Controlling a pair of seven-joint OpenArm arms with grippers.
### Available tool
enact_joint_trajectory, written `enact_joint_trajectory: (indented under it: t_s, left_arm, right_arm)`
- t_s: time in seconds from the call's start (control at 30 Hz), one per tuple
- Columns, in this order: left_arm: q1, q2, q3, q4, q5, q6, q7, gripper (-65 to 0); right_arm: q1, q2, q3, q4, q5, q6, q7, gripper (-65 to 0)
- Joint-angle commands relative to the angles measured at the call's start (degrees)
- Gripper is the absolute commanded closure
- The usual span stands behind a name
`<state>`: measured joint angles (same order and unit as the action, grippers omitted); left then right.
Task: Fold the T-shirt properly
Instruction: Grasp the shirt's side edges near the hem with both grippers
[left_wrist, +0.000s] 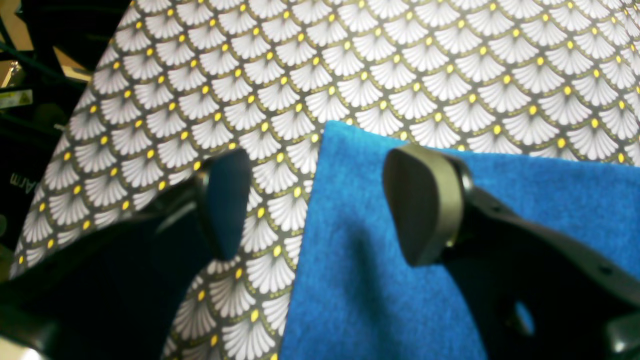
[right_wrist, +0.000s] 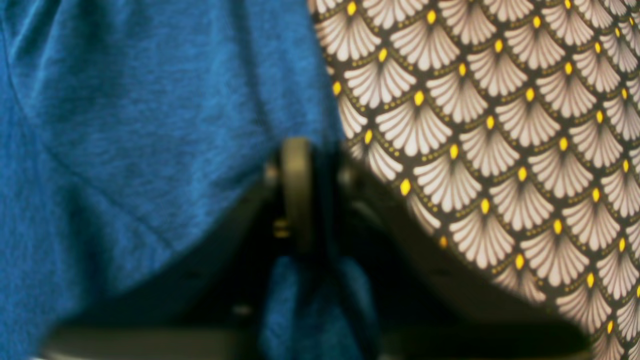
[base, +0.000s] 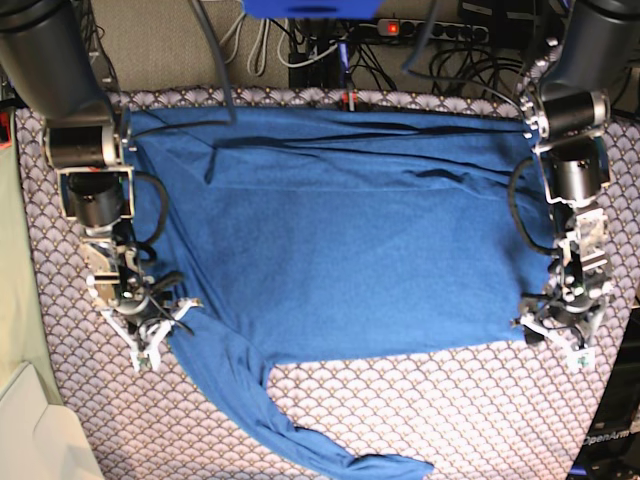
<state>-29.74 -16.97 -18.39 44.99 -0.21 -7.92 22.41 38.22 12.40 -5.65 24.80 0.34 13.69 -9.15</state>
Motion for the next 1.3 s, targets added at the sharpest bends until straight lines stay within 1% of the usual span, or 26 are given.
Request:
enact_joint_trajectory:
  t_s: [0.0, 0.17, 0.3, 0.37, 0.47, 0.57, 0.63, 0.87, 0.97, 1.03, 1.17, 1.27]
  left_arm:
    - [-2.13, -0.83, -0.20, 0.77, -0.10, 0.23, -1.62, -43.6]
    - [-2.22, -0.83, -0.20, 0.68, -0.01, 0.41, -1.62, -43.6]
    - [-2.22, -1.18, -0.38, -3.98, -0.19, 0.41, -1.62, -43.6]
    - [-2.22, -1.53, -0.82, -7.23, -0.28, 0.41, -3.56, -43.6]
    - [-2.22, -1.53, -2.66, -12.68, -0.28, 0.41, -8.66, -43.6]
    - [-2.22, -1.53, -2.75, -16.20, -0.19, 0.14, -11.65, -43.6]
    - [-3.01, -1.45, -2.75, -16.64, 0.08, -0.03, -12.61, -43.6]
    - [-6.18, -1.36, -2.66, -18.22, 0.16, -0.03, -12.88, -43.6]
    - [-8.46, -1.36, -0.64, -22.44, -0.01, -0.03, -13.14, -43.6]
    - [-8.55, -1.36, 0.77, -23.67, -0.10, -0.03, -13.58, -43.6]
    - [-8.55, -0.21, 5.07, -27.19, 0.16, 0.23, -19.65, -43.6]
    - [-8.99, -0.21, 6.30, -30.62, -0.19, 0.41, -22.11, -43.6]
  right_arm:
    - [1.39, 0.83, 0.16, 0.74, -0.47, -0.20, -0.48, 0.0]
    - [1.39, 0.65, 0.16, 0.74, -0.47, -0.20, -0.48, -0.3]
    - [1.39, 0.56, 0.16, 0.74, -0.47, -0.20, -0.48, -0.3]
    - [1.39, 0.56, 0.16, 0.83, -0.47, -0.20, -0.48, -0.3]
    - [1.39, 0.56, 0.16, 0.83, -0.47, -0.20, -0.48, -0.3]
    - [1.39, 0.56, 0.16, 0.83, -0.47, -0.11, -0.48, -0.3]
    - [1.39, 0.56, 0.16, 0.83, -0.47, -0.11, -0.48, -0.3]
    - [1.39, 0.48, 0.16, 0.83, -0.47, -0.11, -0.57, -0.3]
    - [1.39, 0.48, 0.16, 0.83, -0.47, -0.11, -0.57, -0.3]
    - [1.39, 0.48, 0.16, 0.83, -0.47, -0.11, -0.57, -0.3]
    - [1.39, 0.56, 0.16, 0.83, -0.47, -0.11, -0.57, -0.3]
    - [1.39, 0.56, 0.07, 0.83, -0.47, -0.11, -0.57, -0.3]
